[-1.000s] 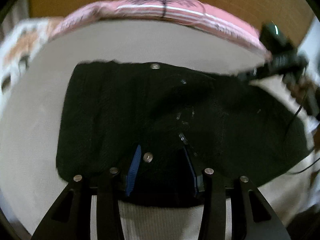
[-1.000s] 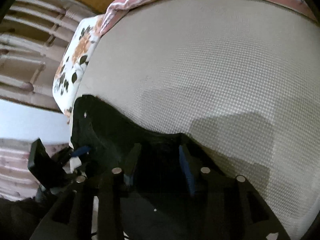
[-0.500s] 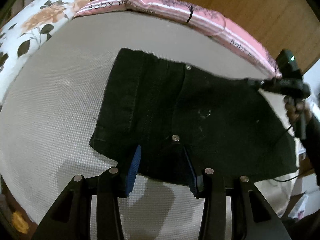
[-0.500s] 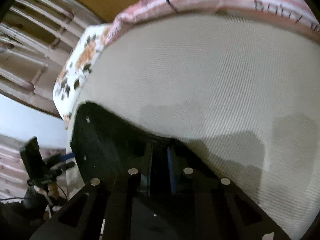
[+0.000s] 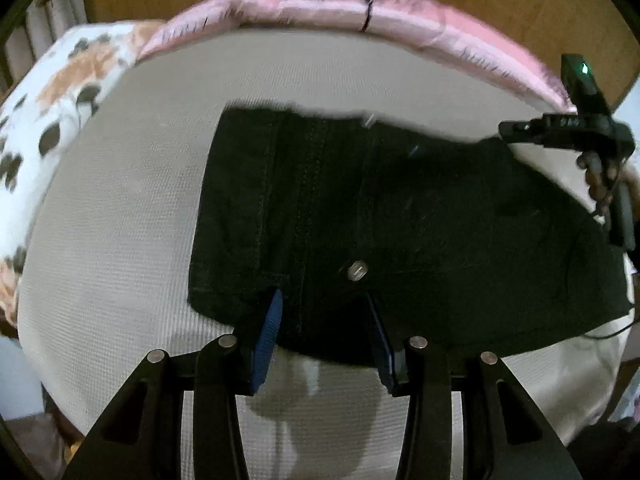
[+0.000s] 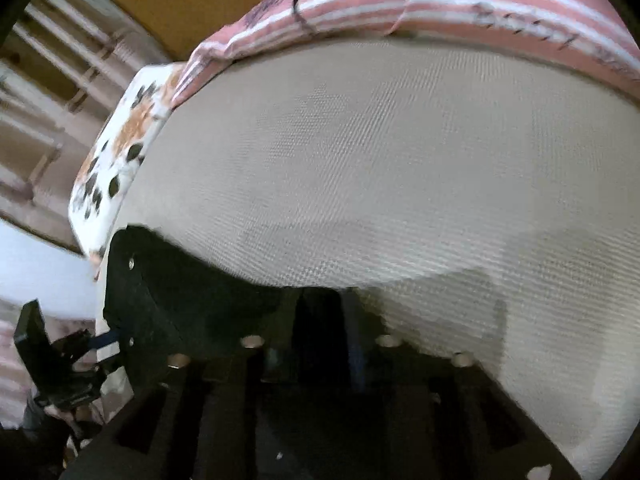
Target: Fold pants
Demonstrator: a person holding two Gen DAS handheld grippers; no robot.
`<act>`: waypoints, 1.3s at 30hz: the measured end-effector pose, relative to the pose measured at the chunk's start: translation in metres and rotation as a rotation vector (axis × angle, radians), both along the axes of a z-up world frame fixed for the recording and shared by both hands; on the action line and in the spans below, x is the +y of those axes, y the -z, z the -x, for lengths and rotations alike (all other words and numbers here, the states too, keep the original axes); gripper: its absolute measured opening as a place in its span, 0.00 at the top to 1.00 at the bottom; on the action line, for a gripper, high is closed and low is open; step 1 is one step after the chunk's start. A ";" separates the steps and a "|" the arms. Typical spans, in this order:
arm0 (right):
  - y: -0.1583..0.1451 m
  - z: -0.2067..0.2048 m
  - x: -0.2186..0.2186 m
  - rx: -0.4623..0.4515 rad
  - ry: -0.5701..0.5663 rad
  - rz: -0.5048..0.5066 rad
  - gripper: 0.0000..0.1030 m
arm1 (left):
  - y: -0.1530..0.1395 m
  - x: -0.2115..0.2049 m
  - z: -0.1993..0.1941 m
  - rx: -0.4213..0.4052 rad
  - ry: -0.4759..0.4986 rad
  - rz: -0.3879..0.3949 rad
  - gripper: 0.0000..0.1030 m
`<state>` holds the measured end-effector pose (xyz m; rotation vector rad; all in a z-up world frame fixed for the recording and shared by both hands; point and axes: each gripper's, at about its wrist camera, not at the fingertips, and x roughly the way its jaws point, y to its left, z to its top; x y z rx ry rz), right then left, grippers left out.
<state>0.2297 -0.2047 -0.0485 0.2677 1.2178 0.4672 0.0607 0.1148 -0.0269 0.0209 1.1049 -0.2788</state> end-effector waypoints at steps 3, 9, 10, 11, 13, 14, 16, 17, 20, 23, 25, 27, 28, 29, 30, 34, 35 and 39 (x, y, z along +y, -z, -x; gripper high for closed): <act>-0.028 0.018 -0.012 -0.094 0.041 0.045 0.71 | -0.029 -0.019 -0.003 -0.078 0.076 0.065 0.55; -0.045 0.071 -0.022 -0.176 0.058 0.165 0.71 | -0.046 -0.095 -0.041 -0.132 0.244 0.158 0.52; -0.044 0.076 -0.023 -0.179 0.063 0.179 0.71 | -0.043 -0.110 -0.046 -0.122 0.268 0.167 0.52; -0.041 0.083 -0.025 -0.183 0.077 0.203 0.71 | -0.040 -0.125 -0.054 -0.112 0.296 0.181 0.52; -0.034 0.096 -0.030 -0.182 0.100 0.230 0.71 | -0.030 -0.158 -0.063 -0.082 0.348 0.199 0.52; -0.031 0.101 -0.031 -0.180 0.114 0.240 0.71 | -0.024 -0.173 -0.068 -0.063 0.365 0.201 0.52; -0.025 0.108 -0.034 -0.182 0.149 0.282 0.71 | -0.011 -0.200 -0.077 -0.035 0.391 0.203 0.52; -0.021 0.110 -0.035 -0.178 0.151 0.286 0.72 | -0.004 -0.211 -0.081 -0.031 0.397 0.188 0.52; -0.011 0.119 -0.036 -0.178 0.162 0.357 0.72 | 0.026 -0.230 -0.090 -0.020 0.365 0.033 0.52; 0.001 0.133 -0.050 -0.145 0.182 0.347 0.73 | 0.032 -0.221 -0.084 -0.041 0.379 0.054 0.53; 0.000 0.144 -0.063 -0.146 0.190 0.326 0.74 | 0.030 -0.219 -0.081 -0.053 0.388 0.035 0.53; -0.001 0.152 -0.074 -0.134 0.200 0.299 0.74 | 0.025 -0.218 -0.079 -0.064 0.369 0.032 0.53; -0.002 0.154 -0.076 -0.130 0.205 0.292 0.74 | 0.022 -0.218 -0.077 -0.072 0.368 0.040 0.53; -0.005 0.160 -0.080 -0.127 0.223 0.291 0.70 | 0.020 -0.219 -0.072 -0.078 0.381 0.052 0.53; -0.006 0.163 -0.082 -0.131 0.233 0.296 0.68 | 0.020 -0.217 -0.068 -0.080 0.397 0.046 0.53; -0.003 0.179 -0.089 -0.139 0.248 0.323 0.63 | 0.035 -0.220 -0.052 -0.139 0.428 -0.069 0.53; -0.002 0.183 -0.091 -0.141 0.252 0.326 0.63 | 0.036 -0.222 -0.052 -0.141 0.426 -0.070 0.53; -0.003 0.206 -0.111 -0.129 0.285 0.335 0.63 | 0.036 -0.212 -0.065 -0.113 0.358 -0.044 0.53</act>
